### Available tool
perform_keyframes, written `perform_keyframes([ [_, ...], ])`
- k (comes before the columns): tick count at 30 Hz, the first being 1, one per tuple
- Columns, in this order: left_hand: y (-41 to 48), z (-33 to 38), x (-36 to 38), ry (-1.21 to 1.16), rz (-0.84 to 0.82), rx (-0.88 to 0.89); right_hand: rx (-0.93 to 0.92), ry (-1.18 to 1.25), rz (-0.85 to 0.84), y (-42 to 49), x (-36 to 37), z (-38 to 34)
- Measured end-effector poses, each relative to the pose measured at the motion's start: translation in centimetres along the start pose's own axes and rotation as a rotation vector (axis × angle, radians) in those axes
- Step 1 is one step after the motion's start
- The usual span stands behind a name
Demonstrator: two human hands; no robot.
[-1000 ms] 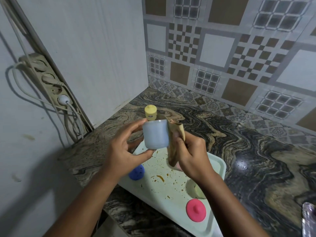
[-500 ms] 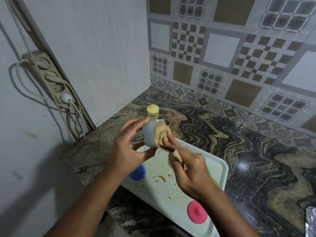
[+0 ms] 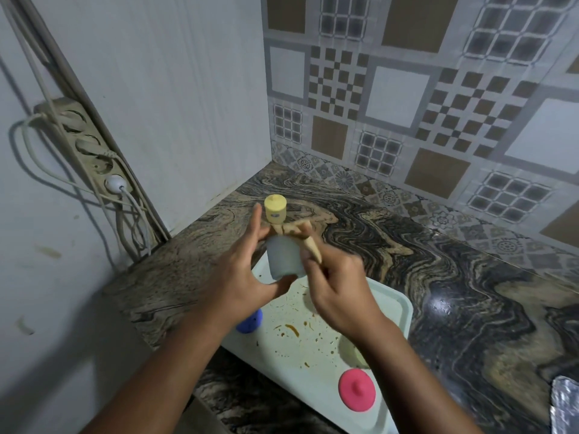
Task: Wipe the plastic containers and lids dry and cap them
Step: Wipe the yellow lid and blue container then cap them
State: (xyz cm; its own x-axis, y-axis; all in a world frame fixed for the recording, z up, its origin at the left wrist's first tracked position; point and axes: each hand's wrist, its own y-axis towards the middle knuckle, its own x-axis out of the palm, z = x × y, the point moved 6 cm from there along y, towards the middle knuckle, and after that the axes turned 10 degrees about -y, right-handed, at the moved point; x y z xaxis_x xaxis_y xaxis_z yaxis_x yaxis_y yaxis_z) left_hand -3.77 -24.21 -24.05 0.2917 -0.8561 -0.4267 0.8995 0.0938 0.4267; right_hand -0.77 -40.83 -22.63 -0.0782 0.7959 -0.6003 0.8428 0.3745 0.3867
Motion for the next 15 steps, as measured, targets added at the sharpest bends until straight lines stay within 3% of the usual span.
perform_keyframes([
  [7,0.1,-0.7,-1.8,0.009,0.033,-0.003,-0.052,0.001,-0.143,-3.5,1.2,0.5],
  [15,-1.2,-2.1,-1.7,0.103,0.029,0.016,0.524,0.44,-0.043,-2.2,-0.3,5.3],
])
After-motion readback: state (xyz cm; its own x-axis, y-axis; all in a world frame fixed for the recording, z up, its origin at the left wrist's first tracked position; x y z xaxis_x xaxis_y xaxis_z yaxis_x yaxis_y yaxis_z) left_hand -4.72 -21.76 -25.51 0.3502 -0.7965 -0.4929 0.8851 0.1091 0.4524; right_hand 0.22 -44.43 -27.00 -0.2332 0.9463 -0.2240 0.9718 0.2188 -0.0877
